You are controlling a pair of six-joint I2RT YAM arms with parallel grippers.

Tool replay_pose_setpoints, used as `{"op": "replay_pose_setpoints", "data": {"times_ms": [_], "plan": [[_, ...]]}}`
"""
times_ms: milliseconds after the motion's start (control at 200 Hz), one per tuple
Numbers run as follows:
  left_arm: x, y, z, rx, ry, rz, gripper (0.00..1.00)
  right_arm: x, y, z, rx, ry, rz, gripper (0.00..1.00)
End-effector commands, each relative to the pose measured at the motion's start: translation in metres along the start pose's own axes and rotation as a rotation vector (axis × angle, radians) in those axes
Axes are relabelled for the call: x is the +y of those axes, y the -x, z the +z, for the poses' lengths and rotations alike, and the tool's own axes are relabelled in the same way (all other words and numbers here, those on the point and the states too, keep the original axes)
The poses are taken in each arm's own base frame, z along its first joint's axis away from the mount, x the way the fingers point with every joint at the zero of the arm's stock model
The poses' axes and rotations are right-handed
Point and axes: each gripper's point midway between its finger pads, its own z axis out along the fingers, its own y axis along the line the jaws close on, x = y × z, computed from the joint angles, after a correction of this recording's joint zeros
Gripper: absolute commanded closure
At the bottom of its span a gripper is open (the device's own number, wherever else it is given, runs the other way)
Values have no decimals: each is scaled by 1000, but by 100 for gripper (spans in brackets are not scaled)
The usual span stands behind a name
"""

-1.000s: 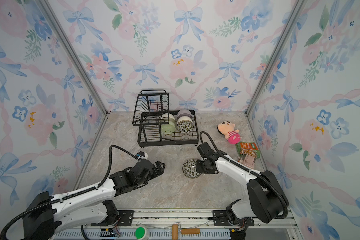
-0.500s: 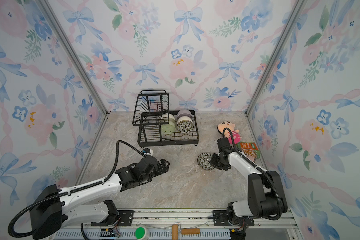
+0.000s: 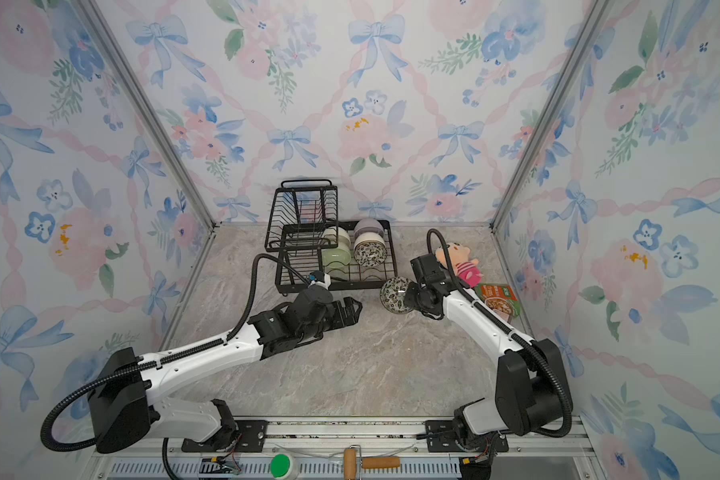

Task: Load bowls into a dish rack
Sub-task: Pick up the bowl from the bottom-center of the table.

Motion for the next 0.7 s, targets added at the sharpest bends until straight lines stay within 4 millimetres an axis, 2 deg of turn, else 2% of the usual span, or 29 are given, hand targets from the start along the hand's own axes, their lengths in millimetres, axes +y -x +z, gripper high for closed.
{"op": "replay_pose_setpoints", "data": {"times_ms": [0,235,475,620,695], "plan": [[-5,4,4,20,8,51,2,20,23,-27,-137,-34,-51,100],[-6,9,10,21,10,33,4,61,29,-54,-219,29,-111,100],[-2,11,14,33,14,1,11,86,25,-75,-280,111,-103,100],[-1,14,14,24,20,-10,19,95,18,-83,-298,136,-118,100],[1,17,14,13,26,-15,27,99,14,-85,-297,153,-118,100]]}}
